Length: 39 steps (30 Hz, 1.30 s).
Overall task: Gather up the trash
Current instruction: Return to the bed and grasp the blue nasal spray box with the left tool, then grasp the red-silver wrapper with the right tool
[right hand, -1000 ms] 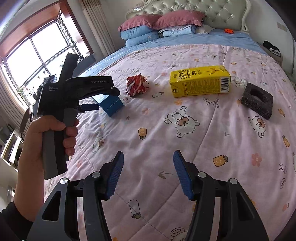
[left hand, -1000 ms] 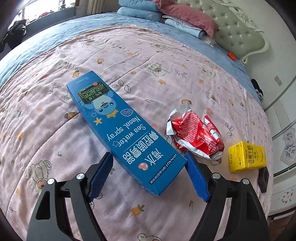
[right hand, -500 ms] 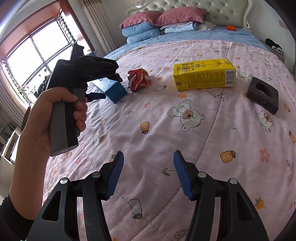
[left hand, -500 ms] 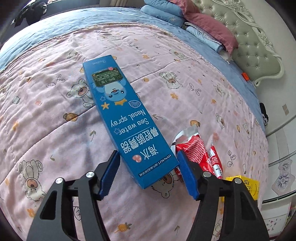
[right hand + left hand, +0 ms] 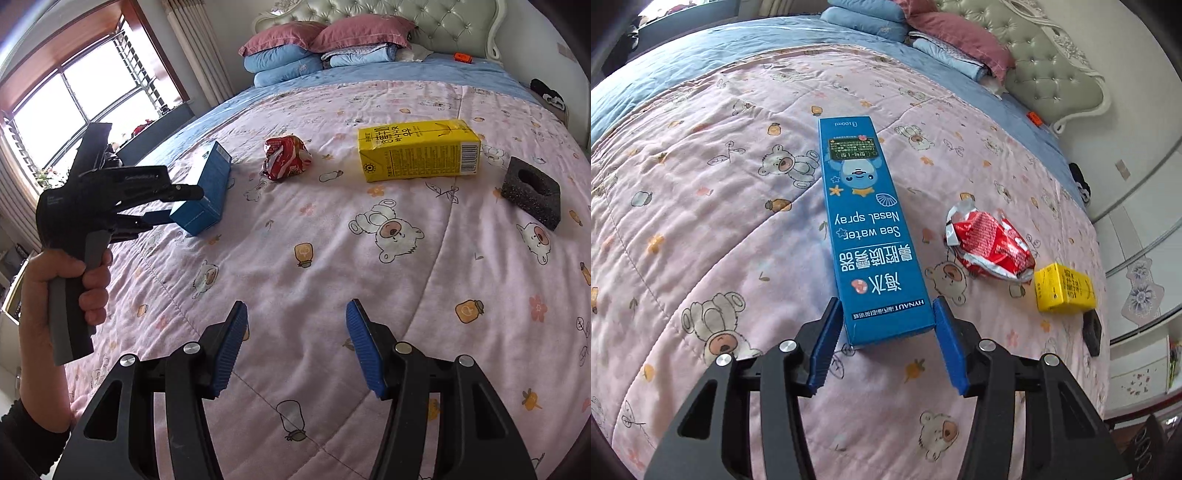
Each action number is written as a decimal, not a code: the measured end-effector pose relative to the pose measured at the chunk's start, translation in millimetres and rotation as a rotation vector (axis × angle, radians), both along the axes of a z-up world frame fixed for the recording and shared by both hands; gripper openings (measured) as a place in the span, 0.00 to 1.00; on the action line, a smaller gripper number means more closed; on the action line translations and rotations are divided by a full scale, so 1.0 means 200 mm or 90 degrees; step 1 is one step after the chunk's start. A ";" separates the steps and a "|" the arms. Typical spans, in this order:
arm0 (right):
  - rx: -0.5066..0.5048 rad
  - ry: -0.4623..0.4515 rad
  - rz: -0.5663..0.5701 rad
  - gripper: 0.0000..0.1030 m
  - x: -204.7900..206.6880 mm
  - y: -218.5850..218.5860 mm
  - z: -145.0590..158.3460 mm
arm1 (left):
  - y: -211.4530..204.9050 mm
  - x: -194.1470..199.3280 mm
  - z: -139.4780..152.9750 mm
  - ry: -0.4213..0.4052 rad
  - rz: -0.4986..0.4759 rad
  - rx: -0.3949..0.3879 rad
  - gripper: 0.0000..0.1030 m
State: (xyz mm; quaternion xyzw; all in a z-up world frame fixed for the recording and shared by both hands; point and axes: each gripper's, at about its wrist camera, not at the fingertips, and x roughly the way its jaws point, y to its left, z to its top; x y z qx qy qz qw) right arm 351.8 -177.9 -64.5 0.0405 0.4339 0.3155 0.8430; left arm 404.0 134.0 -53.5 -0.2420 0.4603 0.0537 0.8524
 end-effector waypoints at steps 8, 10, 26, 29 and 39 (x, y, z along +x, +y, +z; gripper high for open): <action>-0.014 -0.052 0.000 0.54 0.11 0.28 0.12 | 0.05 -0.17 0.00 -0.029 -0.062 0.017 0.49; -0.002 -0.055 -0.004 0.54 0.16 0.35 0.13 | 0.06 -0.18 -0.02 -0.042 -0.070 0.014 0.49; -0.023 -0.078 -0.149 0.17 0.63 0.64 -0.03 | 0.09 -0.21 -0.05 -0.117 -0.113 -0.001 0.49; 0.016 -0.086 -0.136 0.17 0.55 0.58 0.01 | 0.09 -0.22 -0.05 -0.126 -0.117 -0.012 0.49; 0.017 -0.094 -0.122 0.17 0.27 0.44 0.10 | -0.01 -0.31 -0.01 -0.149 -0.159 -0.039 0.49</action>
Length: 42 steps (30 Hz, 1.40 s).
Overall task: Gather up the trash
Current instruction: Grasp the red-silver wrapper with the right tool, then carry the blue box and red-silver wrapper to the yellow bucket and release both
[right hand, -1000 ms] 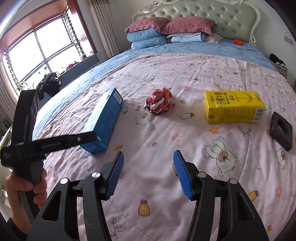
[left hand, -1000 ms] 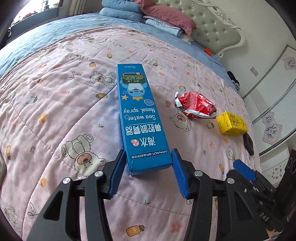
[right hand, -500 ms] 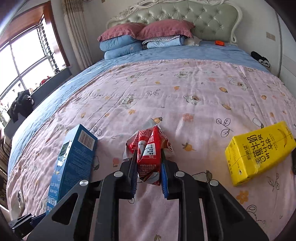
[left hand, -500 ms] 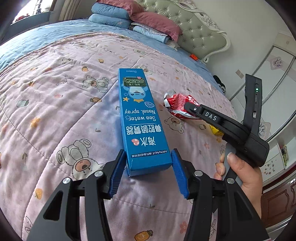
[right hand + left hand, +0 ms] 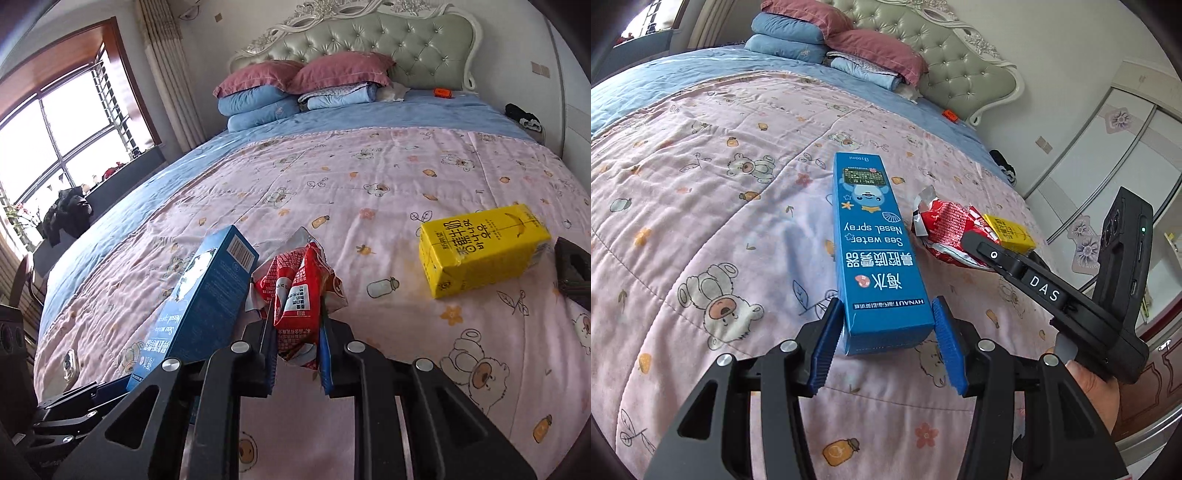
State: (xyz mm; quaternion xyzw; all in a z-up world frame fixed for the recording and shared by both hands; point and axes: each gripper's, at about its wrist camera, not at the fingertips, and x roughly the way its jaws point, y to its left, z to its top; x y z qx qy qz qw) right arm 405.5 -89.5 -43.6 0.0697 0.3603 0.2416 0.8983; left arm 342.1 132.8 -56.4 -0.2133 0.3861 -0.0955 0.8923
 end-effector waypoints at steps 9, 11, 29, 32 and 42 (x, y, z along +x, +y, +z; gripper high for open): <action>0.043 0.015 -0.064 0.17 -0.35 -0.47 0.07 | -0.27 -0.28 -0.01 0.007 -0.087 -0.011 0.48; 0.053 0.018 -0.081 0.17 -0.44 -0.59 0.07 | -0.35 -0.36 0.01 0.003 -0.114 -0.017 0.48; 0.068 0.018 -0.260 0.17 -1.33 -1.69 0.03 | -1.37 -0.74 0.01 0.048 -0.360 -0.044 0.48; 0.065 0.016 -0.296 0.17 -1.43 -1.87 0.01 | -1.57 -0.79 0.00 0.056 -0.394 -0.041 0.48; 0.080 0.012 -0.400 0.17 -1.73 -2.36 -0.07 | -2.14 -0.86 -0.01 0.064 -0.483 -0.037 0.48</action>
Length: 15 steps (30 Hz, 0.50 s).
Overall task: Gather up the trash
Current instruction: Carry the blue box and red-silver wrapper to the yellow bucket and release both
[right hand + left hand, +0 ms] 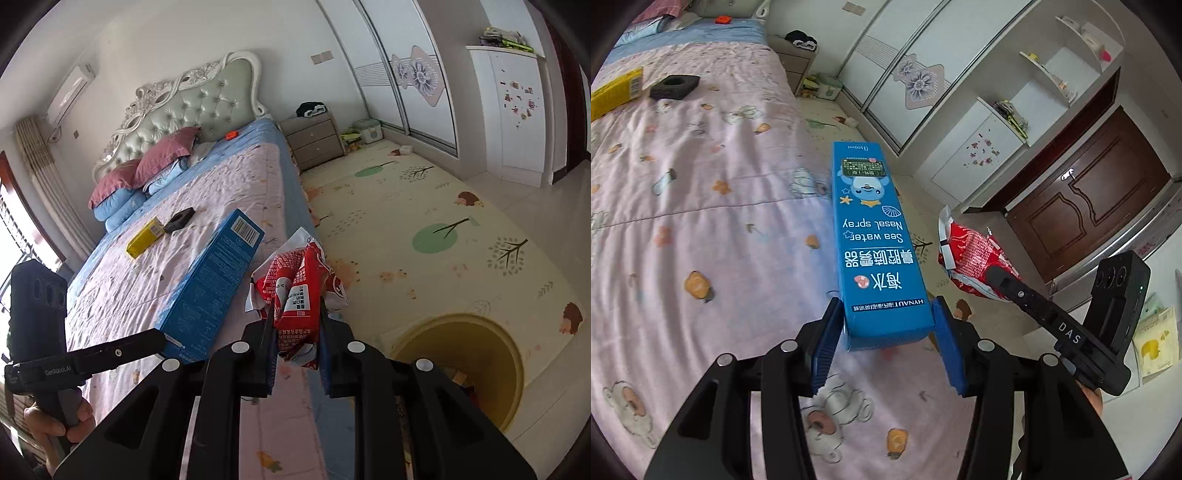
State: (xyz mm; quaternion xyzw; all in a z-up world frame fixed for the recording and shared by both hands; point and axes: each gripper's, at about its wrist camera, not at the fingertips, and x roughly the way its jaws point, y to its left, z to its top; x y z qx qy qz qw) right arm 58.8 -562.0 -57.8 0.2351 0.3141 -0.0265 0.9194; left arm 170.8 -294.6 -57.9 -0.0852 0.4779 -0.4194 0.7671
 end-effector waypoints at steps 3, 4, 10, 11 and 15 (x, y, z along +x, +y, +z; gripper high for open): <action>0.011 -0.001 -0.030 0.17 -0.08 -0.13 -0.04 | -0.16 0.00 -0.01 0.020 -0.029 -0.001 0.48; 0.014 0.002 -0.039 0.17 -0.10 -0.17 -0.06 | -0.22 0.00 -0.01 0.025 -0.039 0.002 0.48; 0.031 0.023 -0.101 0.18 -0.23 -0.40 -0.18 | -0.59 -0.01 -0.10 0.058 -0.099 0.041 0.47; 0.033 0.029 -0.112 0.17 -0.24 -0.44 -0.21 | -0.65 -0.02 -0.12 0.063 -0.111 0.053 0.47; 0.050 0.050 -0.149 0.18 -0.32 -0.58 -0.33 | -0.88 -0.05 -0.22 0.084 -0.150 0.096 0.46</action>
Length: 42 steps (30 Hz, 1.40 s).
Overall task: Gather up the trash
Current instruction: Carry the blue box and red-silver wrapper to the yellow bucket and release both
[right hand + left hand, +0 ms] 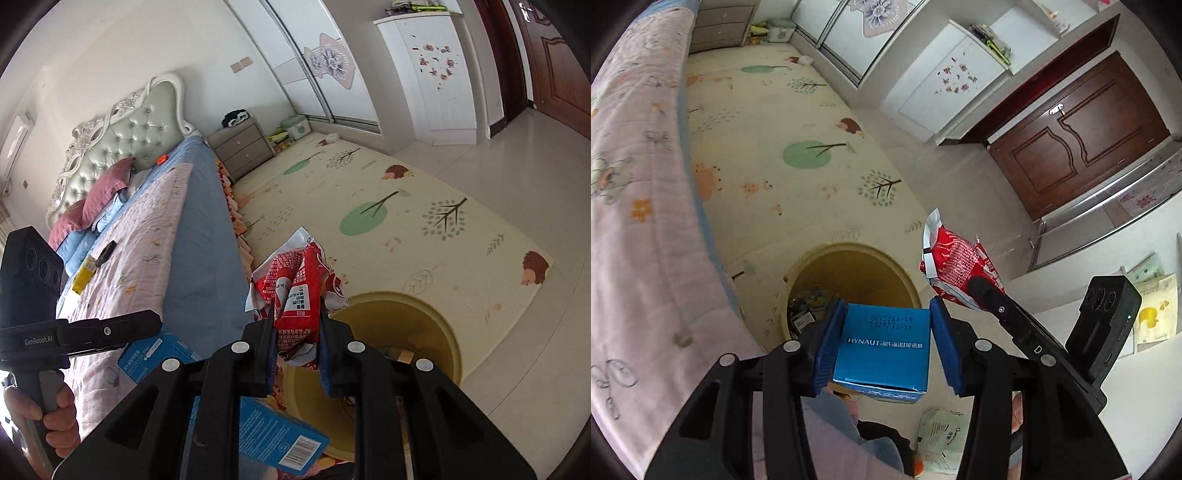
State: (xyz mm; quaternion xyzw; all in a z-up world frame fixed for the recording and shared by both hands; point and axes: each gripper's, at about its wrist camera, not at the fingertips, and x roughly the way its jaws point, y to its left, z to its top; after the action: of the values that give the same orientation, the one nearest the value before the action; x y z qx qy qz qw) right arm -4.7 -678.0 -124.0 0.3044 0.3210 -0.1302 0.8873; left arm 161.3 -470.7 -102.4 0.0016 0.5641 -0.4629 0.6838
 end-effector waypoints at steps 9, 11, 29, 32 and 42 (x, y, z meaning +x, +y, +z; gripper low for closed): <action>0.048 0.046 -0.050 0.18 -0.07 -0.20 -0.27 | -0.38 -0.07 -0.22 -0.008 -0.065 0.103 0.46; 0.056 0.060 -0.053 0.19 -0.07 -0.23 -0.32 | -0.45 -0.07 -0.26 -0.015 -0.077 0.121 0.46; 0.076 0.092 -0.071 0.50 -0.11 -0.24 -0.36 | -0.43 -0.17 -0.17 -0.119 -0.108 0.114 0.80; 0.065 0.082 -0.058 0.49 -0.09 -0.18 -0.29 | -0.39 -0.21 -0.08 -0.148 -0.117 0.106 0.80; -0.001 0.036 0.003 0.49 0.02 0.07 0.06 | -0.02 -0.17 0.20 -0.223 -0.075 0.072 0.82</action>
State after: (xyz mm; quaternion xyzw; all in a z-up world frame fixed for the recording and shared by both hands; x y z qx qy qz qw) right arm -0.3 -663.5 -112.1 0.2993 0.3465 -0.1369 0.8784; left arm 128.3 -474.1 -63.3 0.1540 0.4605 -0.4625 0.7419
